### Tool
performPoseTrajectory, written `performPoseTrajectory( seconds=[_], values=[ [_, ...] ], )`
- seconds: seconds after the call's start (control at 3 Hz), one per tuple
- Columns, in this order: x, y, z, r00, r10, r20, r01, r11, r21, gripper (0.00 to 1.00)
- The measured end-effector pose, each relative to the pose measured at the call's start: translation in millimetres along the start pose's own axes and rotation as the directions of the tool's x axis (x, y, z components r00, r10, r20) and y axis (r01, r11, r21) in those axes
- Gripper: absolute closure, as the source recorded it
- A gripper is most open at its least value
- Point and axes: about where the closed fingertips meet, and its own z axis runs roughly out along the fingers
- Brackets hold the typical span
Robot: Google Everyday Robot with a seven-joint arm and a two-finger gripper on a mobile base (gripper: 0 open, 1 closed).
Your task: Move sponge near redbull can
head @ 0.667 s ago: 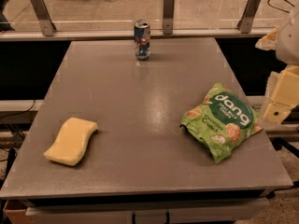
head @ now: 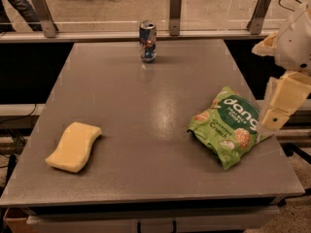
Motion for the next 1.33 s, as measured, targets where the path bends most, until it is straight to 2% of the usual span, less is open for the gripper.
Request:
performPoseTrajectory(
  seconds=[0.33,0.67,1.0,1.33],
  values=[
    [-62,18,40,0.982,-0.097,0.163,0.111,0.9905,-0.082,0.00],
    [-132,43,75,0.924,-0.186,0.334,0.242,0.9609,-0.134,0.00],
    [-190,70,105,0.857,-0.242,0.455,0.340,0.9293,-0.145,0.00],
    [-232,90,135,0.818,-0.256,0.515,0.384,0.9096,-0.157,0.00]
  ],
)
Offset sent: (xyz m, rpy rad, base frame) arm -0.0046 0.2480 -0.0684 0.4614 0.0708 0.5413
